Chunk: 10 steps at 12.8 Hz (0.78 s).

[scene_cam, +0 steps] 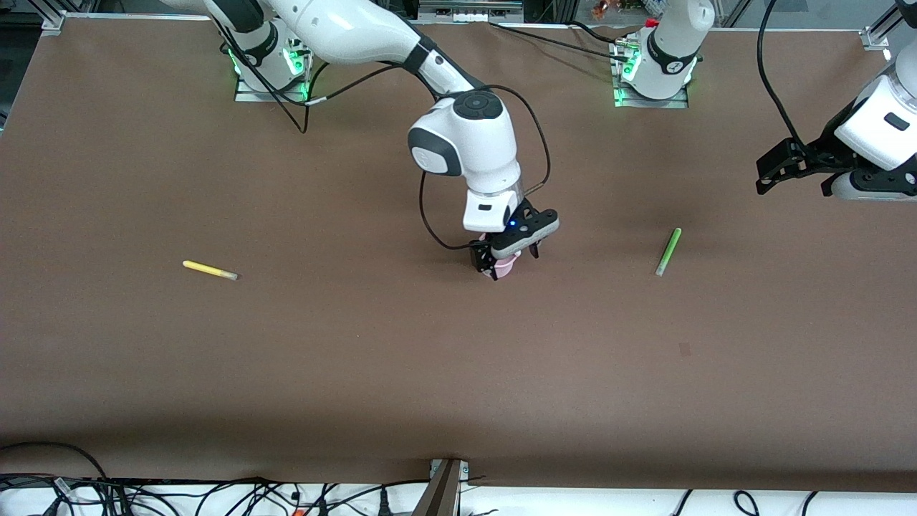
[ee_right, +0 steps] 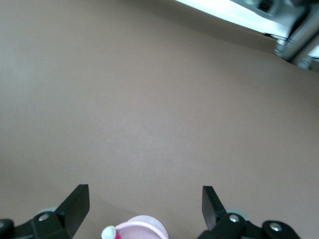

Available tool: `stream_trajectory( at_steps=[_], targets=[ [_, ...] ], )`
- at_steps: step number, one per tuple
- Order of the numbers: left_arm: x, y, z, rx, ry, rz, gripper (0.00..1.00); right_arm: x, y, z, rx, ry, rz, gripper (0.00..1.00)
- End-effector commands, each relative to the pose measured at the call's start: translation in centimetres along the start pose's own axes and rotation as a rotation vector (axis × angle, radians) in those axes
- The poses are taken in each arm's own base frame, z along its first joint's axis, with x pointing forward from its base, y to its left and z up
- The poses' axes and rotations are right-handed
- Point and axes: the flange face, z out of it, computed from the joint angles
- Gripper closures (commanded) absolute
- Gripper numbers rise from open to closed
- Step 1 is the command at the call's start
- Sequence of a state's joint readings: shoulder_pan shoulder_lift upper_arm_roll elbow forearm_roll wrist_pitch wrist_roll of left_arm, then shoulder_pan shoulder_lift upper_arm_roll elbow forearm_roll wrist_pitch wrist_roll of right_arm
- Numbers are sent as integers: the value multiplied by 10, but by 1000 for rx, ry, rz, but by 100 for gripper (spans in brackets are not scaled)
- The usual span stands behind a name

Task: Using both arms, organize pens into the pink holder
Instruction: 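Open the right gripper and raise it away from the cup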

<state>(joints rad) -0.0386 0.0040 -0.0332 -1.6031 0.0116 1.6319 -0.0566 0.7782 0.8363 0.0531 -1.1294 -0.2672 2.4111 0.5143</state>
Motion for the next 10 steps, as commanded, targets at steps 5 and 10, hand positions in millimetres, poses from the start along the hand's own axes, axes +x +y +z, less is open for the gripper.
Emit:
stream_trajectory(
  at_steps=[5,10],
  targets=[
    [1,2,-6,-1,-5,-6,0,30,119,-101,-47,-294,228,0],
    [1,2,-6,-1,-5,-6,0,13,214,-159,-1,-476,207,0]
  ],
)
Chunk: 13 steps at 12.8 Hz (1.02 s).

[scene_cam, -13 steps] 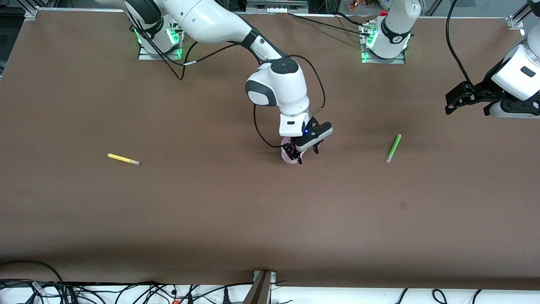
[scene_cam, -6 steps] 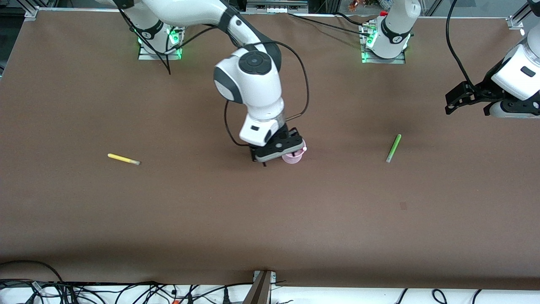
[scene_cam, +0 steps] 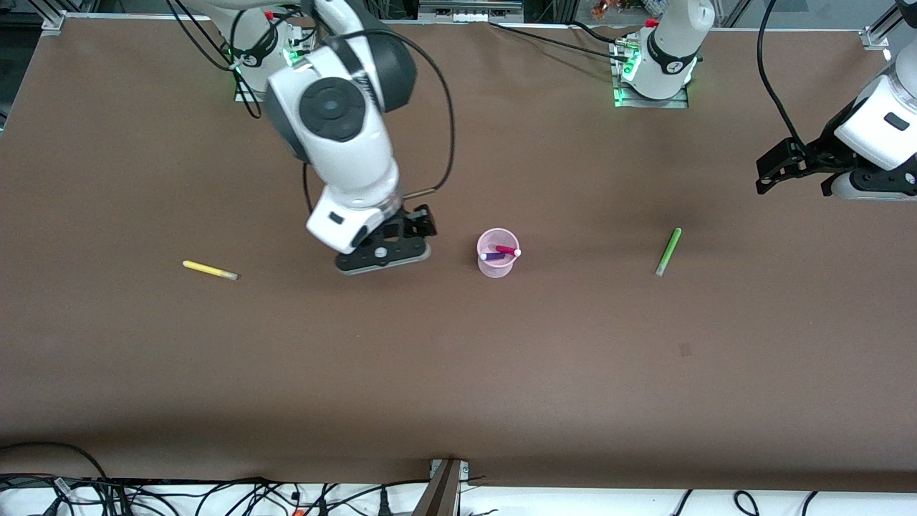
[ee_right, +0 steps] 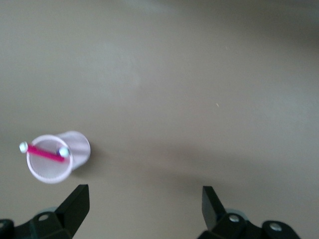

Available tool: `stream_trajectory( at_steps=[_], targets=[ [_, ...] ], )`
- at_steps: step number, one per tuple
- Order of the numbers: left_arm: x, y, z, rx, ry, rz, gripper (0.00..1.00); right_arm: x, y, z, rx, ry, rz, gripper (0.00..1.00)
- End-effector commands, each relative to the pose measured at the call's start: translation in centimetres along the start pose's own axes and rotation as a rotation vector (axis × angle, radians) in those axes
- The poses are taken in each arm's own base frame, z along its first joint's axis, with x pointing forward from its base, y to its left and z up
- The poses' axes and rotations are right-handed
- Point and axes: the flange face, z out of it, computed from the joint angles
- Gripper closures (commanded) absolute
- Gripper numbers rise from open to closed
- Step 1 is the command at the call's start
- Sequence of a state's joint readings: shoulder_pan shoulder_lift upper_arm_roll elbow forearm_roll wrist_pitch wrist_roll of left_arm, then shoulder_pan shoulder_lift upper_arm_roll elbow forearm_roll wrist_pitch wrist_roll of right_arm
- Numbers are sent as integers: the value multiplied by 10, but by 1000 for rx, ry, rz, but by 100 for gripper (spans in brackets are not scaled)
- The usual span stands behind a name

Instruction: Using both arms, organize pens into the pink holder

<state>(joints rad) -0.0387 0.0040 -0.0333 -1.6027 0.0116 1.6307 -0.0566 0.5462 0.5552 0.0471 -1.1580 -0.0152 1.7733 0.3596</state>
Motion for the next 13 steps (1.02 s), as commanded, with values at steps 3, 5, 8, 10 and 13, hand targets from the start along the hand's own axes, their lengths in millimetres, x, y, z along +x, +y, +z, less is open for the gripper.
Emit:
stream_trajectory(
  at_steps=[3,5,8,10,13],
  targets=[
    [1,2,-6,-1,-4,-6,0,-68,87,-40,11,-84,6,0],
    [1,2,-6,-1,-4,-6,0,-94,126,-50,3,-94,31,0],
    [1,2,-6,0,-3,-6,0,-111,186,-55,5,-110,1,0],
    [1,2,-6,-1,-4,-6,0,-110,203,-57,0,-108,-56,0],
    [1,2,-6,-1,-4,-6,0,-107,205,-61,-5,-99,-54,0]
  ],
)
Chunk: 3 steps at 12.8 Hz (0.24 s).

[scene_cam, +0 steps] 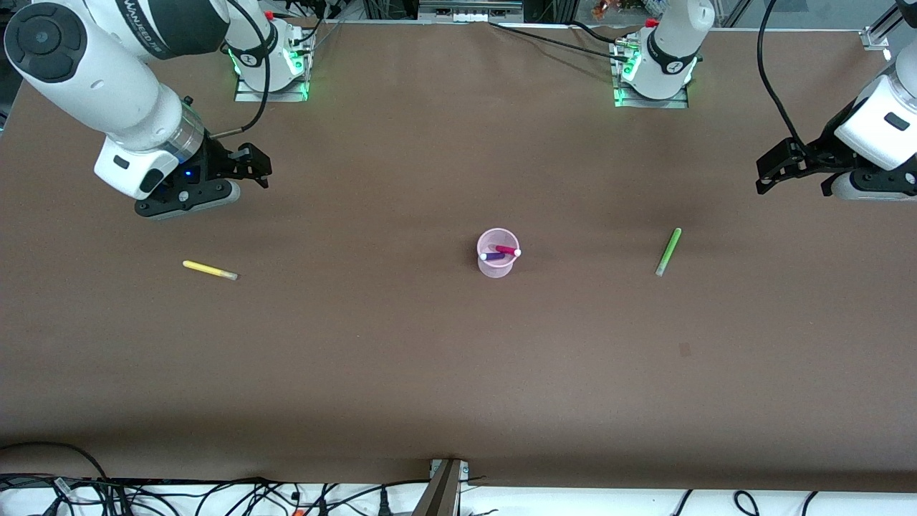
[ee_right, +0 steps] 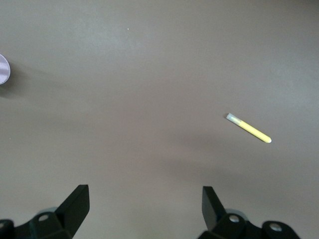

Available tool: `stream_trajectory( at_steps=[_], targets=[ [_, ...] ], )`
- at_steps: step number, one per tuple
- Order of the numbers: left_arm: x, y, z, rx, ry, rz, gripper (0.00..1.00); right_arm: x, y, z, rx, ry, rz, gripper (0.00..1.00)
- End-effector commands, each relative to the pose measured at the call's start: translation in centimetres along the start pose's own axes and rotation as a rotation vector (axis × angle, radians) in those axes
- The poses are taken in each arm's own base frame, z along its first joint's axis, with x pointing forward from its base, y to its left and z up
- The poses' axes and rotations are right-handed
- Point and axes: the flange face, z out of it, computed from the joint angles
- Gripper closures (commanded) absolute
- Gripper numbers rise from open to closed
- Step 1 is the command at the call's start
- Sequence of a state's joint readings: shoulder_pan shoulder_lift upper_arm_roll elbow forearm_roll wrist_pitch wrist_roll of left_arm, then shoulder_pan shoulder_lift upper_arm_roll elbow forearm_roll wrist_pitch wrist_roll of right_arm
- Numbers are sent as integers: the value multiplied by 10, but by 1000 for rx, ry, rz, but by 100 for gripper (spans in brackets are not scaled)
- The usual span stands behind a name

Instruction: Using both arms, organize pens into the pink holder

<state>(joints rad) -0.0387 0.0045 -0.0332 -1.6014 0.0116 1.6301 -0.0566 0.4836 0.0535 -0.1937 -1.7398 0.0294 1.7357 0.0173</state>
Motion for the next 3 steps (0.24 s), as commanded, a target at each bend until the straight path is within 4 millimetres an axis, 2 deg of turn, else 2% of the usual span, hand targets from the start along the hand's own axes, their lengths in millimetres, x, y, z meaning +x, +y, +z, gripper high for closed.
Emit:
stream_trajectory(
  at_steps=[1,3],
  targets=[
    [1,2,-5,-1,-4,-6,0,-2,8,-5,7,15,-6,0],
    [1,2,-5,-1,-4,-6,0,0,8,-8,5,20,-14,0]
  ],
)
